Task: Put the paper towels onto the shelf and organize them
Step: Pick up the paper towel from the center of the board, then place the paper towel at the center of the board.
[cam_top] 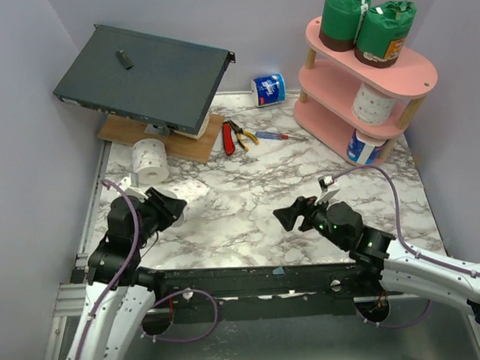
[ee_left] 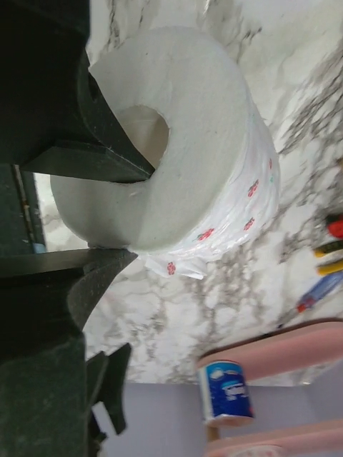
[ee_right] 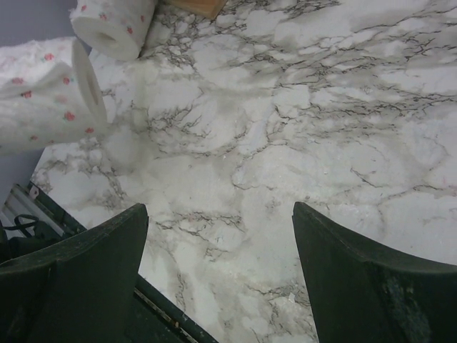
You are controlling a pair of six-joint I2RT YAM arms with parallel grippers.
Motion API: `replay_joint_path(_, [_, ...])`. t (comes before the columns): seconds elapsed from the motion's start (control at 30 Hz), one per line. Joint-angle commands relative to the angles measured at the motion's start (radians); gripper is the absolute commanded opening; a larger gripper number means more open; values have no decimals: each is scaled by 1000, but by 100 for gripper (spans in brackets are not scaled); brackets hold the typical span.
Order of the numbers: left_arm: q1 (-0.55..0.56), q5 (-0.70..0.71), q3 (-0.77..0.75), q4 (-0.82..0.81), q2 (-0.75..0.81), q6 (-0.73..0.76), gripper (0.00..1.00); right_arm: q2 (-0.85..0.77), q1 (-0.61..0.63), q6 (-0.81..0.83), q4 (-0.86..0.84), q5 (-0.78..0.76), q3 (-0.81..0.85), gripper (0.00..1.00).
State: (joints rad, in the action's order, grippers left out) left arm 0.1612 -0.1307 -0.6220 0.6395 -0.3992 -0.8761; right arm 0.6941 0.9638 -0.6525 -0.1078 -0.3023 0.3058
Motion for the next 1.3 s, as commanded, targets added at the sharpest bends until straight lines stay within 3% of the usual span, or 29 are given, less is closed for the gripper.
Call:
replay_joint_path(0.0, [286,220,-122,66,-59,15,3,10,6,24,81,-78,54,85])
replay_joint_path(0.2, [712,507,-306,94,-334,24,2,22,7,-4,156,-167,88,86])
replay_joint_path(0.3, [800,533,-394,65,-503,72,1,25,6,-38,208,-207,114,87])
replay_joint_path(0.5, [817,441,-467,-59,-711,179,0,14,6,-127,342,-319,163,92])
replay_joint_path(0.8, [847,387,-685,-5,-1027,331,0,-60,6,-245,487,-489,164,94])
replay_joint_path(1.03, [860,421,-845,72,-1237,418,0,-128,7,-279,509,-500,125,94])
replay_joint_path(1.27, [871,426,-863,39,-1315,430,0,-149,6,-270,515,-493,125,94])
